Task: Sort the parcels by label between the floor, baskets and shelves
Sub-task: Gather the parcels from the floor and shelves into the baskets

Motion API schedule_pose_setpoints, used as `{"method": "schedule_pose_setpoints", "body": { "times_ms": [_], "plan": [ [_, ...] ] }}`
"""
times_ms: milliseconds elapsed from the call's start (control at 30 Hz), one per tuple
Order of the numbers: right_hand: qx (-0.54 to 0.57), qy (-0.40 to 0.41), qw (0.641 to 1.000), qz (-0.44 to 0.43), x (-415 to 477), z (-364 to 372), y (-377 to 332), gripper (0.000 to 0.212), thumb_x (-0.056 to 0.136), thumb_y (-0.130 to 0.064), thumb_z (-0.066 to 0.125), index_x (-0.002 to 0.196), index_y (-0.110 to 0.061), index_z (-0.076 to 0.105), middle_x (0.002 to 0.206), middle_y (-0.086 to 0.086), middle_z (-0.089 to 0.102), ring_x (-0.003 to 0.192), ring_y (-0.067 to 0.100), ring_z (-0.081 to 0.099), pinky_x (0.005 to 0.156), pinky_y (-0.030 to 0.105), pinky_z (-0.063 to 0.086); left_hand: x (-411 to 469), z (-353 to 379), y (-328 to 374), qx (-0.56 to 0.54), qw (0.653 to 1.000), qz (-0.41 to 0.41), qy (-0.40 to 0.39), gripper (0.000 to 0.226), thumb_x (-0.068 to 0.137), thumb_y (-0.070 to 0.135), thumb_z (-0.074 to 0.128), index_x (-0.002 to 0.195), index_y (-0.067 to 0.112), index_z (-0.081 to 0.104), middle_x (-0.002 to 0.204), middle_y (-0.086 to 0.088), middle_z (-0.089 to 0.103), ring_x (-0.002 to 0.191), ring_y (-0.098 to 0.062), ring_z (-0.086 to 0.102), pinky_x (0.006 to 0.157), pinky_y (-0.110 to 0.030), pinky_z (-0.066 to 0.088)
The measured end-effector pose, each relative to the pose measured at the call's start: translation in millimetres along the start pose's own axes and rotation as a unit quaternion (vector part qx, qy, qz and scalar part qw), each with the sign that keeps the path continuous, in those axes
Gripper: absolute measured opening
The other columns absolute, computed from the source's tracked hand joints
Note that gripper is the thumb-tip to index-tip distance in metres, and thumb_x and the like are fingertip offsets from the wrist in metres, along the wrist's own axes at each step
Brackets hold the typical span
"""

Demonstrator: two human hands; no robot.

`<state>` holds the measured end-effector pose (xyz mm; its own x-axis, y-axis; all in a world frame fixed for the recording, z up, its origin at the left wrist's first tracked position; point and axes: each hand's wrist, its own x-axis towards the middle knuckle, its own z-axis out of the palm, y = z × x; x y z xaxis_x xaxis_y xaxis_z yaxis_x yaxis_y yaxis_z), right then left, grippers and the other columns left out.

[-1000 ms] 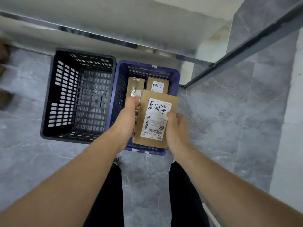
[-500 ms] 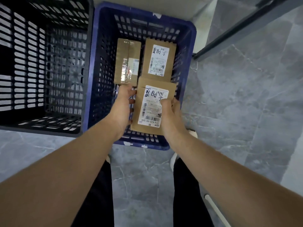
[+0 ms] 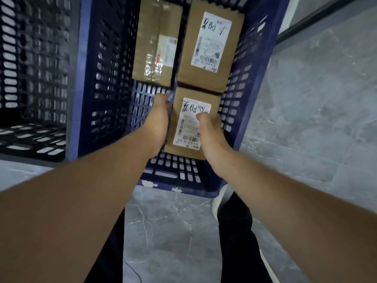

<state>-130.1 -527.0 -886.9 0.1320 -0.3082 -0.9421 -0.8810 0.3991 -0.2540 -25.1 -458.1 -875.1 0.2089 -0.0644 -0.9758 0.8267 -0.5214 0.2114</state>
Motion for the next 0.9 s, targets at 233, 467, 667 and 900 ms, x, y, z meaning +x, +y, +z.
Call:
{"method": "schedule_pose_setpoints", "body": {
  "times_ms": [233,467,667,900],
  "plan": [
    [-0.032,0.018,0.999,0.035,30,12,-7,0.119,0.057,-0.087,0.030,0.167,-0.042,0.024,0.161,0.005,0.051,0.142,0.035,0.053,0.122,0.062,0.034,34,0,-9,-0.011,1.000,-0.007,0.005,0.056,0.103,0.055,0.024,0.090,0.026,0.070,0.073,0.001,0.076,0.079,-0.020,0.070,0.061,-0.030,0.051],
    [-0.012,0.044,0.997,0.065,33,13,-3,0.099,0.069,-0.081,0.036,0.156,-0.033,0.041,0.133,0.006,0.068,0.122,0.032,0.064,0.113,0.057,0.047,38,4,-15,-0.003,1.000,-0.006,-0.011,0.056,0.105,0.056,0.024,0.086,0.027,0.068,0.074,0.003,0.071,0.074,-0.015,0.066,0.059,-0.028,0.044],
    [0.017,0.041,0.998,0.053,14,10,-10,0.086,0.077,-0.072,0.036,0.153,-0.033,0.046,0.125,0.004,0.073,0.119,0.032,0.067,0.113,0.057,0.048,17,6,-11,0.056,0.998,0.019,-0.025,0.046,0.107,0.049,0.029,0.080,0.026,0.057,0.067,0.006,0.072,0.053,-0.001,0.062,0.041,-0.016,0.043],
    [0.085,0.029,0.995,0.036,-12,25,-25,0.105,0.062,-0.082,0.037,0.154,-0.035,0.050,0.140,0.007,0.069,0.128,0.040,0.064,0.114,0.061,0.048,-32,-4,16,0.058,0.996,0.066,-0.035,0.043,0.108,0.043,0.033,0.077,0.023,0.055,0.037,0.017,0.055,0.030,0.005,0.051,0.028,-0.011,0.031]
  ]
}}
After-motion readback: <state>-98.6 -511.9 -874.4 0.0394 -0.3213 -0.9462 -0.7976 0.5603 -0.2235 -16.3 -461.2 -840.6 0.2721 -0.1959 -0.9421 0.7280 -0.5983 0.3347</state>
